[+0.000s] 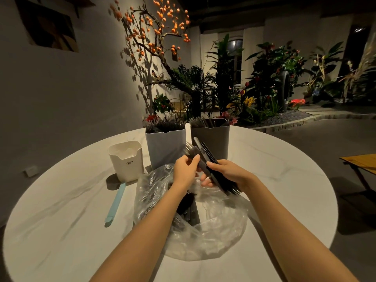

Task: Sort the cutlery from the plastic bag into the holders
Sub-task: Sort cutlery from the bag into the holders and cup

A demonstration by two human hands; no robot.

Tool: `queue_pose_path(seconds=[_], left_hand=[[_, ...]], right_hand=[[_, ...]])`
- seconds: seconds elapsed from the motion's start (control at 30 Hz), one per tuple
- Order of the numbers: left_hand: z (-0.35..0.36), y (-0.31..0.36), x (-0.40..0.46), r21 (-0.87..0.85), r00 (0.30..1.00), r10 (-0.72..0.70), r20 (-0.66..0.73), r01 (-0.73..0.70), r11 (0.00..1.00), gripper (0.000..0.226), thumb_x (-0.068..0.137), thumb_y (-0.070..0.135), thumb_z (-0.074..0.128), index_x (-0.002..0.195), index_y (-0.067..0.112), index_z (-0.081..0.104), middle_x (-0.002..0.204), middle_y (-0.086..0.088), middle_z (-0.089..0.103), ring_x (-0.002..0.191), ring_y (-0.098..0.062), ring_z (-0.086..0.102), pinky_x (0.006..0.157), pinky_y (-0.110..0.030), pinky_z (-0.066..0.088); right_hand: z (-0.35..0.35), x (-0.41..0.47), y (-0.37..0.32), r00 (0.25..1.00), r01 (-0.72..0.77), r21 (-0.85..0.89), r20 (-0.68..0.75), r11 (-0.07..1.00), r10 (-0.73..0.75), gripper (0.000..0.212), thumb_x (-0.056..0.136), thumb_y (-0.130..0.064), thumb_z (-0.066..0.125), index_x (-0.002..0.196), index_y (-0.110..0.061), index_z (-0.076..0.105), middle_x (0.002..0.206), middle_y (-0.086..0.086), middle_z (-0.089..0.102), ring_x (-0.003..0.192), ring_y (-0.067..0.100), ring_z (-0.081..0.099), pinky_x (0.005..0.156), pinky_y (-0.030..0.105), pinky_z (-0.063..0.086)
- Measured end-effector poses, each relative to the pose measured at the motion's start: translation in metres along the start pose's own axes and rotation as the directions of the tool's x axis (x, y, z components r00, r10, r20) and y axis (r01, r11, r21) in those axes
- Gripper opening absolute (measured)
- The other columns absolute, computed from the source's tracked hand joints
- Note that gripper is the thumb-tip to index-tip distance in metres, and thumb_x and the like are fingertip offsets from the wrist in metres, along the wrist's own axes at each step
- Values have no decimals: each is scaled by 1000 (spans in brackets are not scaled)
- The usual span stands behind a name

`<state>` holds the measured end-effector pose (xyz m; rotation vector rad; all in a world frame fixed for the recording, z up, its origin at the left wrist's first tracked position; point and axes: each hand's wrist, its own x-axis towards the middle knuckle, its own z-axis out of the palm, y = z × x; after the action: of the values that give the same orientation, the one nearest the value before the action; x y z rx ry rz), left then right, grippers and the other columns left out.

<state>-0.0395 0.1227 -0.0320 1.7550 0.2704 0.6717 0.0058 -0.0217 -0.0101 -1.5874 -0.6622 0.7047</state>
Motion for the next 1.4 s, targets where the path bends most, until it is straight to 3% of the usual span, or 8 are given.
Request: queue_pose_path(seconds=[0.17,0.4,0.57,0.7,0.83,1.07,1.27,1.4], left_hand=[[-2,2,-4,-137,992,-117,-43,110,984,18,102,25,44,95,12,54,85,-4,64,81,-17,63,63,-22,50],[-3,7,-8,-466,961,-273,40,260,846,16,106,22,33,95,12,39,73,-6,59,66,-18,60,72,-34,52],[0,8,-6,-687,932,-315,179,347,638,26,105,21,36,81,12,35,56,0,35,47,-12,35,53,-27,40],[0,14,-14,-552,937,-242,251,344,760,41,100,26,50,62,11,44,46,4,30,39,-7,31,44,-20,34],[-1,16,-19,-496,920,-273,281,383,779,22,95,23,59,96,2,67,44,5,31,36,-5,29,39,-16,31],[-2,21,-18,-491,943,-274,188,332,805,20,99,18,52,87,4,57,41,3,32,32,-6,27,36,-17,30],[-16,18,-7,-683,951,-309,24,241,689,19,102,17,45,86,6,49,44,6,28,32,-4,24,35,-17,25],[-21,20,-5,-752,924,-371,-91,181,634,14,103,18,45,99,6,50,53,3,24,33,-4,22,35,-17,26]], right_hand=[[-2,-1,1,1000,-3,-56,-27,998,2,33,104,-26,37,102,-3,61,101,14,73,87,24,70,77,28,58],[-1,-1,4,997,-61,-85,-57,995,56,27,102,-29,43,96,-6,55,105,17,72,96,32,70,87,36,55],[1,-4,6,991,-82,-219,-117,972,57,28,100,-35,47,89,-12,59,84,7,61,75,16,59,69,23,52],[0,-5,5,998,-57,-243,-50,968,46,27,100,-34,46,91,-11,56,82,4,60,72,14,58,69,24,51],[-2,-10,4,996,-29,-208,74,978,45,25,100,-32,47,94,-10,55,76,1,60,67,12,57,65,23,50],[0,-10,1,999,-37,-269,26,962,46,33,96,-43,50,97,-13,65,80,3,64,67,11,61,65,21,52],[-4,-14,6,985,-137,167,-80,976,152,50,101,-49,33,113,-10,62,109,14,71,85,24,72,65,27,57],[2,-9,10,974,-75,617,-124,783,191,33,105,-31,34,113,-5,54,97,22,71,76,29,73,58,31,61]])
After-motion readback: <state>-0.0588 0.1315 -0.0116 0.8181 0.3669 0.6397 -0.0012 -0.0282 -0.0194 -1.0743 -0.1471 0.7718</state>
